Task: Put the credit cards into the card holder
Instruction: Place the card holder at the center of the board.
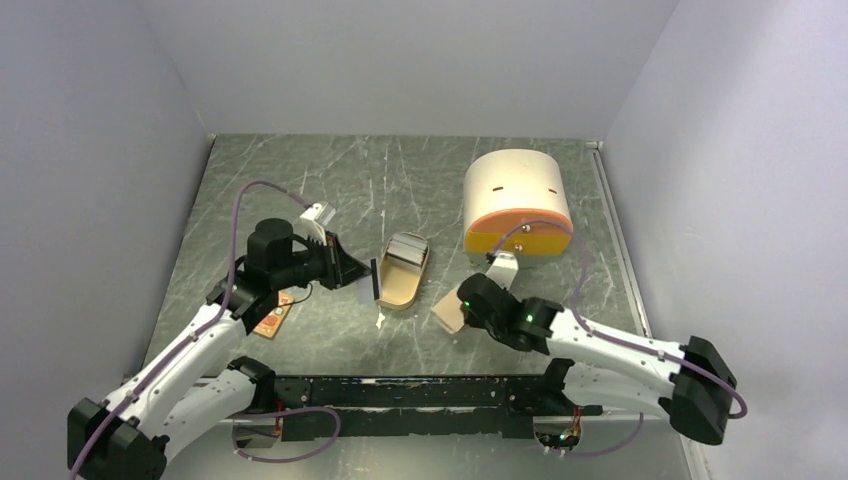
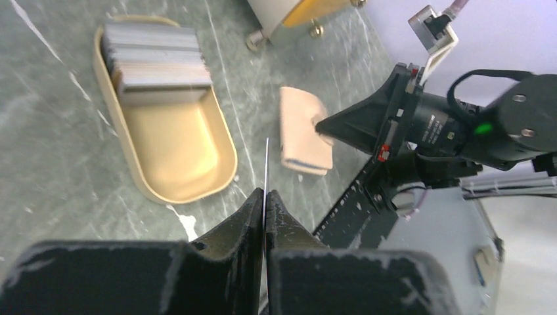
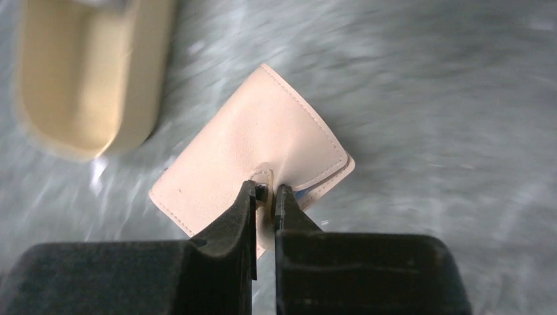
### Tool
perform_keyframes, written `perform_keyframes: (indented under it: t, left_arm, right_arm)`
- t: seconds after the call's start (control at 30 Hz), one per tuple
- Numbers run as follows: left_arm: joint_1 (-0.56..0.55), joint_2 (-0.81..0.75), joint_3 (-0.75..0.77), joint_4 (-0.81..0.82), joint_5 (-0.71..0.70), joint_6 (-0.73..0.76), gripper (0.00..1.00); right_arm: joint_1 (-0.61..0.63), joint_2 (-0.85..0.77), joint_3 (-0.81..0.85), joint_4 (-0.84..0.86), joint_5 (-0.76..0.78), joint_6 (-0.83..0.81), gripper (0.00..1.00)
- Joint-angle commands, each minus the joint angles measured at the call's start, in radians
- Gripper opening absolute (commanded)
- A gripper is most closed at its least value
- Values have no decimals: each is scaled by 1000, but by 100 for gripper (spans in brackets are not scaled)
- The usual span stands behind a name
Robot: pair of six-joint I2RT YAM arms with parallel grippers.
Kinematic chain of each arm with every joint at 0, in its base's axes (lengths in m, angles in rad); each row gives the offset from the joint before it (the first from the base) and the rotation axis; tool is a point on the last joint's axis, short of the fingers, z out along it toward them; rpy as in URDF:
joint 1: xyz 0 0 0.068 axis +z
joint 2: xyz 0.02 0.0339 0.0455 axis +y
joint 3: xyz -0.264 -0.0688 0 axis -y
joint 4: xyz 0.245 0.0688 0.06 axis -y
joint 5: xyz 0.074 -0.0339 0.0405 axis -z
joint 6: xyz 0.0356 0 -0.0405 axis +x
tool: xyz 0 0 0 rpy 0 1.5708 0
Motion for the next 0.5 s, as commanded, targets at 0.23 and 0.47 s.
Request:
perform_keyframes:
  t: [0.23, 0.47]
  left_arm:
    - [-4, 81, 9, -103, 76, -91, 9]
    - [-4, 118, -18, -84, 95, -109, 9]
  right_arm:
    - [58, 78, -72, 424, -414, -579, 14]
    - [96, 198, 175, -7, -136, -143, 42]
